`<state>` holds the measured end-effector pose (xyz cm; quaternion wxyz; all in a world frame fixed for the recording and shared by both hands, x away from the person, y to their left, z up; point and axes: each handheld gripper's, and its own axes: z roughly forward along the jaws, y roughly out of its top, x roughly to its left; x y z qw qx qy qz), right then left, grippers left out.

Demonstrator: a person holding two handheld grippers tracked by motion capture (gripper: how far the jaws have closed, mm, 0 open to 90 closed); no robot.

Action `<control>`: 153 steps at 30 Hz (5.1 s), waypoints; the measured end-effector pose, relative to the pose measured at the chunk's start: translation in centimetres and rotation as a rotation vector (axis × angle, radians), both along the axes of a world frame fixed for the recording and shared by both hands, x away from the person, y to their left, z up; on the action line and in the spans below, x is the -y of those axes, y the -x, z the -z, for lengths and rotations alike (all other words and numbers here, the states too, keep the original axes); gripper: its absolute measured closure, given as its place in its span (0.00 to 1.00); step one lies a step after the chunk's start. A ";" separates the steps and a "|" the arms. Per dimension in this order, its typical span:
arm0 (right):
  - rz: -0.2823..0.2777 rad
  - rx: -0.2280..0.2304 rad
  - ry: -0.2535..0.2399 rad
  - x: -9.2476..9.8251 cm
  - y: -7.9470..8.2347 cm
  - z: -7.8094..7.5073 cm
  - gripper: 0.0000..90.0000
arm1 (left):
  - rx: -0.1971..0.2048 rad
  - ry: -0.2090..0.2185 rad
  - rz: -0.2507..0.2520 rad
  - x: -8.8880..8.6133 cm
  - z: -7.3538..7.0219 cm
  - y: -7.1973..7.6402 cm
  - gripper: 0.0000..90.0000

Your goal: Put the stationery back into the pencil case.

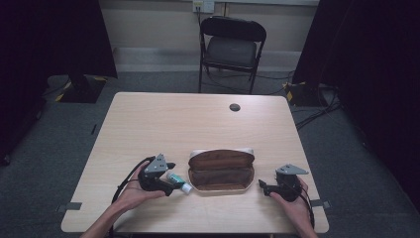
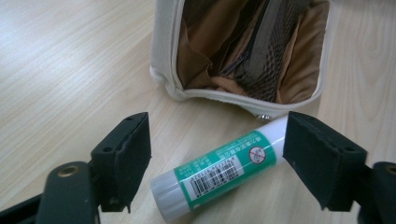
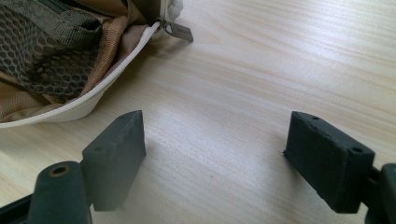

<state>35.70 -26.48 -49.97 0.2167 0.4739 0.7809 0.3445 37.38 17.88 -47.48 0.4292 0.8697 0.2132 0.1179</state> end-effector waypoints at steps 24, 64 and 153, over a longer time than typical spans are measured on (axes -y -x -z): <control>-0.003 -0.001 -0.003 -0.1 0.0 0.0 0.21 | -0.049 -0.050 0.109 0.6 0.9 0.3 0.35; -0.028 -0.004 -0.003 -0.1 -0.1 0.0 0.21 | -0.166 -0.153 0.183 0.6 0.8 2.7 0.71; -0.047 -0.002 0.003 -0.8 -0.6 0.0 0.20 | -0.107 0.102 0.102 4.7 -5.5 -0.1 0.73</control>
